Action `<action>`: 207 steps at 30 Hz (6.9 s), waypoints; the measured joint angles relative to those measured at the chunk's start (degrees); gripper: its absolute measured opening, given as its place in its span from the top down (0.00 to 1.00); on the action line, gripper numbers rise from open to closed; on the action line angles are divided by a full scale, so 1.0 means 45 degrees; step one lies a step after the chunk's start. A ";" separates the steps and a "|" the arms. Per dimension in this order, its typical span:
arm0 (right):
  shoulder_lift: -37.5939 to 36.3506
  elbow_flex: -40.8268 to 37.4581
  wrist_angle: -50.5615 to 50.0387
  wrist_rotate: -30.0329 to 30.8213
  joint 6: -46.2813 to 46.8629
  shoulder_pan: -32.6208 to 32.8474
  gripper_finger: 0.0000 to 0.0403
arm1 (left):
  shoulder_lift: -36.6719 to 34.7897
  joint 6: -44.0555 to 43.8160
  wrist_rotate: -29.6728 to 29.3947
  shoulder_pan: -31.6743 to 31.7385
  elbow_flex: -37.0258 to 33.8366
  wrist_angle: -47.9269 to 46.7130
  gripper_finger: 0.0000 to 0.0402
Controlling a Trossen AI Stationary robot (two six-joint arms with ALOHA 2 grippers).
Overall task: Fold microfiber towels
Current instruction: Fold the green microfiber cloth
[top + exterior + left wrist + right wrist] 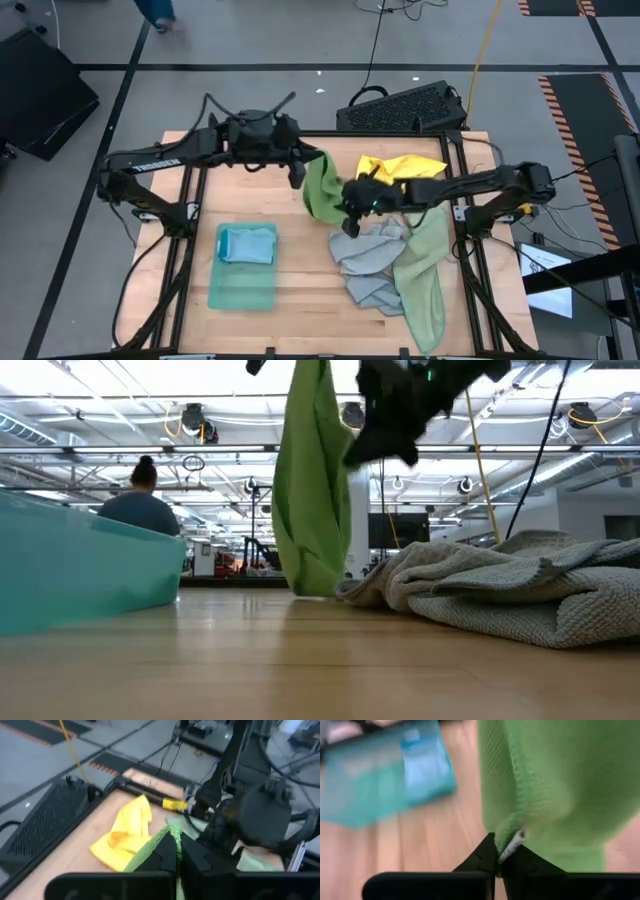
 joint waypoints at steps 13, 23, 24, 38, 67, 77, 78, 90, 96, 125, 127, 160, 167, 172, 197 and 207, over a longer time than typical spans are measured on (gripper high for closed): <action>-0.1906 0.4375 -0.2861 -0.1106 -0.0812 -0.3793 1.00 | -0.1483 0.0646 0.0057 0.1074 0.0011 -0.0296 0.98; -0.1726 0.5273 -0.1505 -0.5518 -0.0199 -0.8125 1.00 | -0.1671 0.0344 -0.0382 0.3058 0.0010 -0.0191 0.97; -0.1640 0.5273 -0.1406 -0.6079 -0.0063 -0.8435 1.00 | -0.1654 0.0324 -0.0384 0.3263 0.0010 -0.0167 0.98; -0.1310 0.3477 -0.3606 -1.4543 0.0388 -0.8797 1.00 | -0.1192 -0.0837 0.1538 0.2476 -0.0010 -0.5814 0.98; 0.0115 0.4069 0.5250 -1.4801 0.4170 -1.0431 1.00 | -0.1067 -0.0629 0.4109 0.5695 -0.1158 0.0964 0.99; -0.0168 0.1795 -0.1779 -1.3361 0.0538 -0.7683 1.00 | -0.1346 0.1115 0.5126 0.3086 -0.3607 -0.6684 0.99; -0.0132 0.1244 -0.1632 -1.2899 0.0621 -0.7385 1.00 | -0.1381 0.0800 0.5234 0.2844 -0.4252 -0.6574 0.99; -0.0162 -0.3099 0.2091 -1.2070 0.4277 -0.4926 1.00 | -0.1465 -0.2430 0.5615 0.0580 -0.8591 -0.2964 0.98; -0.0162 -0.3450 0.2224 -1.1568 0.4327 -0.4674 0.99 | -0.1495 -0.2433 0.4710 0.0460 -0.8801 -0.2549 0.97; 0.0464 -0.0520 0.0713 -0.7590 0.2970 -0.7412 0.66 | -0.1502 -0.4099 0.5179 0.1243 -0.7971 -0.3054 0.49; 0.1068 -0.0087 0.0566 -0.7621 0.3270 -0.7828 0.66 | -0.1502 -0.3877 0.5019 0.1488 -0.7390 -0.3428 0.49; 0.2147 0.1310 -0.4517 -0.7127 0.6796 -0.8145 0.51 | 0.9834 0.6930 0.2930 0.5964 0.2875 -0.5938 0.38; 0.1990 0.1305 -0.4464 -0.6829 0.6603 -0.8341 0.51 | 1.0423 0.7396 0.2387 0.5518 0.2861 -0.5310 0.45; 0.1990 0.1305 -0.4252 -0.6560 0.6466 -0.8331 0.51 | 1.0394 0.8390 0.2259 0.5243 0.2864 -0.4728 0.64; 0.2148 0.1295 -0.2339 -0.6270 0.7659 -0.8326 0.51 | 0.7676 0.9832 0.2258 0.4202 0.2919 -0.6569 0.99; 0.3560 0.1300 -0.0396 -0.7719 0.6656 -0.8292 0.51 | 0.7366 0.9494 0.2650 0.2654 0.2563 -0.7217 1.00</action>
